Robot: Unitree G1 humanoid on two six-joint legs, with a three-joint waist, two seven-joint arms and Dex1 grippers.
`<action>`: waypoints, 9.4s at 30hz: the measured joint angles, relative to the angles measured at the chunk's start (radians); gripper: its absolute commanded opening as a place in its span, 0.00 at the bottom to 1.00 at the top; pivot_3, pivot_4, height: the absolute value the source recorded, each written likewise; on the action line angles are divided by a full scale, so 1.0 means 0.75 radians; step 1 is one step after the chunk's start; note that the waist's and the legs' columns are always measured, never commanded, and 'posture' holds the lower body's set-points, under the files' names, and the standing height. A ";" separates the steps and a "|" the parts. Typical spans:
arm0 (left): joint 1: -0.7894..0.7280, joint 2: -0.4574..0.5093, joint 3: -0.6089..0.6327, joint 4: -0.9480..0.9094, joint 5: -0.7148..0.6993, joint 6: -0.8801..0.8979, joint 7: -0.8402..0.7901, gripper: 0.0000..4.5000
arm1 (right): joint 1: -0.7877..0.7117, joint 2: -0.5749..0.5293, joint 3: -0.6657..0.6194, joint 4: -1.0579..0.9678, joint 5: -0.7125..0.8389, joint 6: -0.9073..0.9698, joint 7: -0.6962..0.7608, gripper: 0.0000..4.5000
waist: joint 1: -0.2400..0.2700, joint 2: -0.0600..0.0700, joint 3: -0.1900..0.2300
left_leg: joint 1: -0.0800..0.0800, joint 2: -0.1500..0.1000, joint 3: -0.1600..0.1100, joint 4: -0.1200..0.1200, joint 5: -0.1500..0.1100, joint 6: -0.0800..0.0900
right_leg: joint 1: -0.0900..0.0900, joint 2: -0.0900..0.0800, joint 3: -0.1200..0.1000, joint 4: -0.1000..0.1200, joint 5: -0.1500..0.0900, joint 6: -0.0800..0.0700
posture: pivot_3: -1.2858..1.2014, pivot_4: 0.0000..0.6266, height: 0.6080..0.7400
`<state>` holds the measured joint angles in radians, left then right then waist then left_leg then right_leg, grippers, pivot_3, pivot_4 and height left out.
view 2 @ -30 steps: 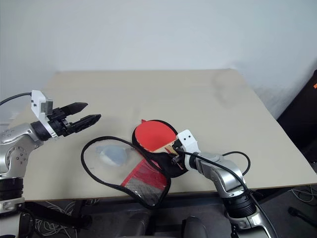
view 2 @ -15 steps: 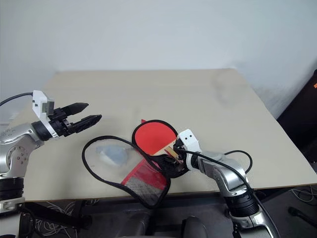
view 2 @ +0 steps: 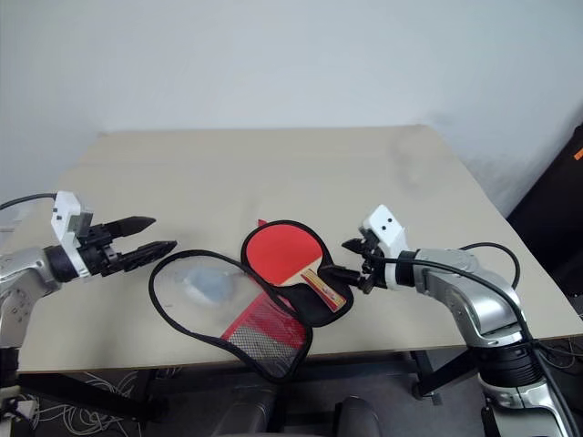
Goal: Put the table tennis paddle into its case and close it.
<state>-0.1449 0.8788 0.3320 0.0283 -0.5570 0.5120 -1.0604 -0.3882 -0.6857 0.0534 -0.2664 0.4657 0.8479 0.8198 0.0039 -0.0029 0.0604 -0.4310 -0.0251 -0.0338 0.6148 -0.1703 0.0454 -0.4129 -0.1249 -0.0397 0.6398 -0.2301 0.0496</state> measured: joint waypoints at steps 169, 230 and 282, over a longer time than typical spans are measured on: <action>0.070 -0.872 -0.631 -0.226 -1.871 0.530 2.168 1.00 | 0.042 -0.116 0.064 -0.081 -0.047 -0.268 0.278 0.00 | 0.053 0.005 0.003 | -0.020 -0.001 -0.001 0.024 -0.007 0.005 | 0.007 -0.018 -0.036 -0.023 0.028 0.015 | 0.52 0.00 0.75; 0.034 -0.448 -0.606 -0.127 -1.853 1.020 1.784 0.01 | -0.049 -0.100 0.114 0.003 -0.088 -0.318 0.310 0.00 | 0.001 0.013 -0.013 | -0.016 0.006 0.003 0.020 -0.011 0.000 | -0.005 -0.019 -0.041 -0.025 0.031 0.007 | 0.52 0.00 0.75; 0.026 -0.069 -0.618 -0.300 -1.452 1.184 1.109 1.00 | -0.052 -0.057 0.177 0.040 -0.113 -0.357 0.369 0.00 | 0.045 0.015 -0.008 | -0.020 0.011 0.016 0.019 -0.010 0.000 | -0.017 -0.018 -0.037 -0.023 0.038 0.007 | 0.52 0.00 0.75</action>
<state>-0.1255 0.8271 -0.1313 -0.1967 -1.6456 1.3999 -0.2289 -0.4274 -0.7281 0.1861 -0.2365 0.3807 0.5804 1.0967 0.0379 0.0084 0.0541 -0.4461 -0.0167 -0.0218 0.6293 -0.1782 0.0455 -0.4260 -0.1382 -0.0675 0.6226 -0.2013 0.0545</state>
